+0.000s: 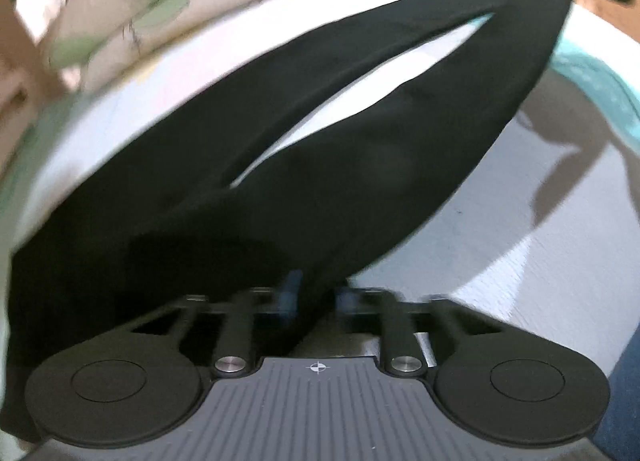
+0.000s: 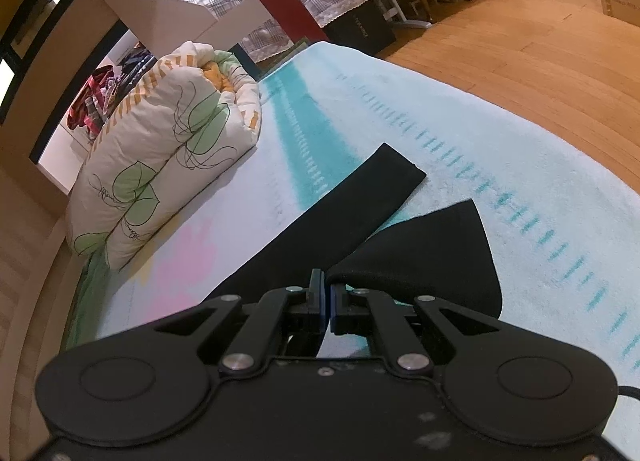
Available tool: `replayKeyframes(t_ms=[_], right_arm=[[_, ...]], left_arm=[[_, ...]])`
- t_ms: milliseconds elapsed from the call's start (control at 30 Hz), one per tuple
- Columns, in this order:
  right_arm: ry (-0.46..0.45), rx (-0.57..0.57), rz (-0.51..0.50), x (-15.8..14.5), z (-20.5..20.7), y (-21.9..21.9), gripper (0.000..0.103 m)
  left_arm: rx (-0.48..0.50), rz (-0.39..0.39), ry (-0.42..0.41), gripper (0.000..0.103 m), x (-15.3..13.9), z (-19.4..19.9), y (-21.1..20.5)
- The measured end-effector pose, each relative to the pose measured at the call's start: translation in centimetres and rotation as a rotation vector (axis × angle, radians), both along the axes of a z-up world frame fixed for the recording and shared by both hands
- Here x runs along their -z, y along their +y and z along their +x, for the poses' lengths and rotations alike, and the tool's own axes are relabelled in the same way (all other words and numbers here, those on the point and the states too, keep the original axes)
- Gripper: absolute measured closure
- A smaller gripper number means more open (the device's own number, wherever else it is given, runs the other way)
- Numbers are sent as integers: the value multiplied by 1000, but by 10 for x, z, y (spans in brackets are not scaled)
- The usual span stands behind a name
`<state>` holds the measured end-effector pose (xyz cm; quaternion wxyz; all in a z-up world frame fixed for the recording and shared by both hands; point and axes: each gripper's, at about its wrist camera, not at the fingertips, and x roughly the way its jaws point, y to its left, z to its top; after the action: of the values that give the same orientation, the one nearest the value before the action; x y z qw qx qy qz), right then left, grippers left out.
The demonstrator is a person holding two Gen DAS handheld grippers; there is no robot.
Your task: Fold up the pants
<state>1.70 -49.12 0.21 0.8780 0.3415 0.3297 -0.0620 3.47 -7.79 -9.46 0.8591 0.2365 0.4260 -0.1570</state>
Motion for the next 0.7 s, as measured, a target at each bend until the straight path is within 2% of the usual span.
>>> replayKeyframes(t_ms=[133,267,367,533,700], right_arm=[[14,2,-1,-2,0,-1,98],[40,-1,-46,-4,2,1,98],[67,2,-46,-2,9,-2,98],[128,10,-35,7,37,-1,98],[191,21,-14,24,82,1,98]], left_arm=[[-22,-83,-6,99,-21,3,14],[20,-105,-7,99,-49,8,24],[64,-117,2,99,-70,26,35],[125,-110,51,99,-83,54,34],[146,-85,97,99,-77,108,32]])
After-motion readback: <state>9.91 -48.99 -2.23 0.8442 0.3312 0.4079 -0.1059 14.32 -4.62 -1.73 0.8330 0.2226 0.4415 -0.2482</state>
